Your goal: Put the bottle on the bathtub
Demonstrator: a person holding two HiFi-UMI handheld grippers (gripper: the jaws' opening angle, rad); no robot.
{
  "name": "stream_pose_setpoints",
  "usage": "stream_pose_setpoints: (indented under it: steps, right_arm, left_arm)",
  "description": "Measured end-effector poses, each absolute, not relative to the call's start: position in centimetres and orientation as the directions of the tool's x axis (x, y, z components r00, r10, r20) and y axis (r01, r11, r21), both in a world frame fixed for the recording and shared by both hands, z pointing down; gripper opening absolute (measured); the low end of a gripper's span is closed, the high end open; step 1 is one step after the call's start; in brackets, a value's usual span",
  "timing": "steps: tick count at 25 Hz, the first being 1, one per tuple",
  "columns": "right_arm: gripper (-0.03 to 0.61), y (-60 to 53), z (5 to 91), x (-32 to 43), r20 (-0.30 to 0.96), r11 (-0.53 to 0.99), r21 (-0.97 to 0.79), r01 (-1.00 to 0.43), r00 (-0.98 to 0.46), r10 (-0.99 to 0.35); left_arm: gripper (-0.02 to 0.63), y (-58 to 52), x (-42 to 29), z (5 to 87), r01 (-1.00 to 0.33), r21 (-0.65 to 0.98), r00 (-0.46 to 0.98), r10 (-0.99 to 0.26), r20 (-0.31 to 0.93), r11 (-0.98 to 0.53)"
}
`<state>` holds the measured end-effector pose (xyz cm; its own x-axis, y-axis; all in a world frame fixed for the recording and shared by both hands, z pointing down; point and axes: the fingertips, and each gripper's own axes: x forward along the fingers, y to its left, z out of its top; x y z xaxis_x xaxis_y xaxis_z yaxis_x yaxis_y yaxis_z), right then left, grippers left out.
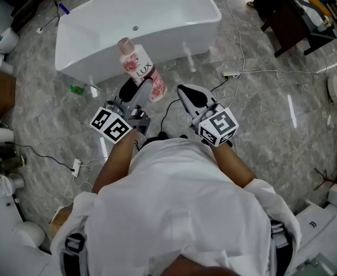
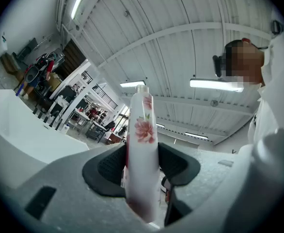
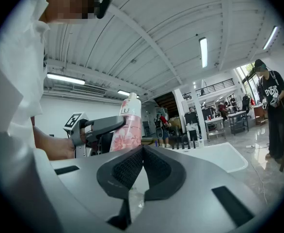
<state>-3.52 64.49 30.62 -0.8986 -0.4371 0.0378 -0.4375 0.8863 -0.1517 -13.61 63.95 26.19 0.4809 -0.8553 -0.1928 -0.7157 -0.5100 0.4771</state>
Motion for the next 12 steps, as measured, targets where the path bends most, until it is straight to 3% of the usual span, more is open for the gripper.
stream_pose_setpoints:
  steps: [12]
  right_arm:
    - [0.014,61.5,31.2,3.0,0.052,0.777,-0.152,-0.611,-0.79,-0.611]
  left_arm:
    - [0.213,65.1,-14.2,28.1,-0.753,0.443,0.483,-0.866,-0.131,-0.487]
